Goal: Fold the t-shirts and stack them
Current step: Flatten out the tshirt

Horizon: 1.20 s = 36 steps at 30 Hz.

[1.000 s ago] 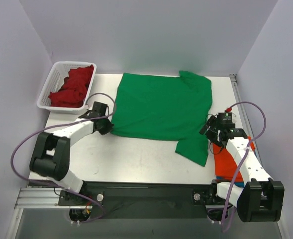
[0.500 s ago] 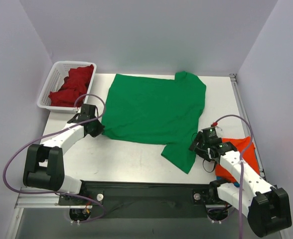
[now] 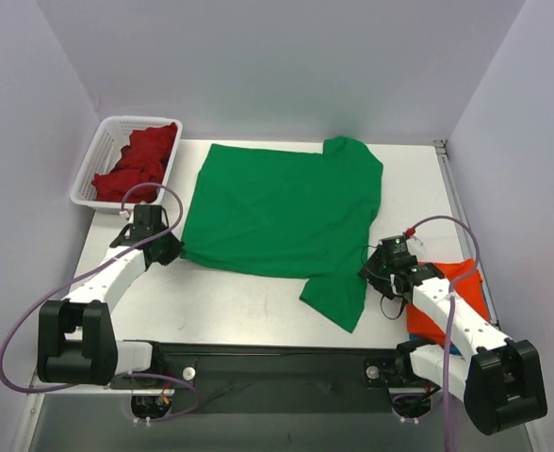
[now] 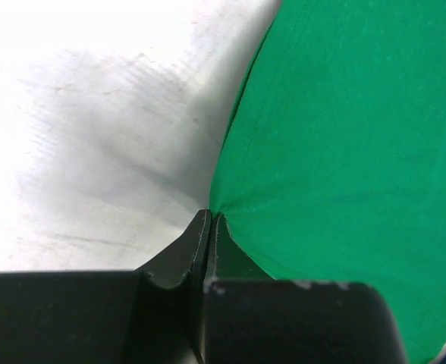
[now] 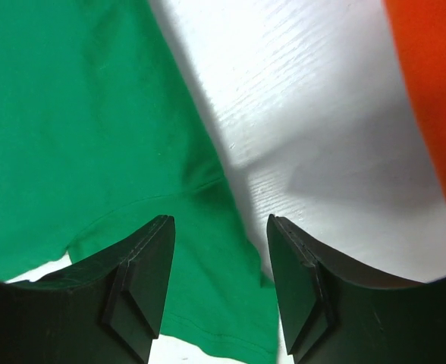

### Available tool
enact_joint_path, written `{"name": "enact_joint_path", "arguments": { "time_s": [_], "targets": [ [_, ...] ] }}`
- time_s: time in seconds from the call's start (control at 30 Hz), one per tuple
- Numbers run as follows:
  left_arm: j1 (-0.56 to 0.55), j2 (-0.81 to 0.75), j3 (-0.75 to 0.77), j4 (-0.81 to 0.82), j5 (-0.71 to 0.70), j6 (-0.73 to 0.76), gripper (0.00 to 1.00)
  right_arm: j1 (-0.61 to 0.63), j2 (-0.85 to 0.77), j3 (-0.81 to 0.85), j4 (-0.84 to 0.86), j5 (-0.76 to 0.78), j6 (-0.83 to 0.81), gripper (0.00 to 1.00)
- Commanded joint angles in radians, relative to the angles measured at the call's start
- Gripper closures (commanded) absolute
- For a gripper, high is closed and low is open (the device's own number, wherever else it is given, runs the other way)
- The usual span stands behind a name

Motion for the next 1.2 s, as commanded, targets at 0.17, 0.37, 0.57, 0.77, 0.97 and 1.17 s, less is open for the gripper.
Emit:
{"name": "enact_joint_path", "arguments": {
  "time_s": [0.17, 0.37, 0.57, 0.77, 0.97, 1.17],
  "targets": [
    [0.045, -0.070, -0.052, 0.006, 0.034, 0.017, 1.00, 0.012, -0.080, -0.096, 0.010, 0.041, 0.073, 0.49],
    [0.045, -0.085, -0.051, -0.001, 0.038, 0.011, 1.00, 0.015, 0.001, -0.093, 0.116, -0.019, 0.096, 0.62],
    [0.045, -0.109, -0.032, -0.015, 0.038, 0.019, 1.00, 0.061, -0.005, -0.087, 0.123, -0.022, 0.096, 0.66],
    [0.045, -0.122, -0.015, -0.020, 0.073, 0.019, 1.00, 0.072, -0.013, -0.028, 0.063, 0.009, 0.050, 1.00],
    [0.046, -0.119, 0.001, -0.024, 0.085, 0.025, 1.00, 0.217, 0.151, 0.279, -0.116, 0.131, -0.079, 1.00],
    [0.048, -0.097, 0.014, -0.020, 0.100, 0.029, 1.00, 0.401, 0.436, 0.426, -0.186, 0.245, -0.062, 0.98]
  ]
}}
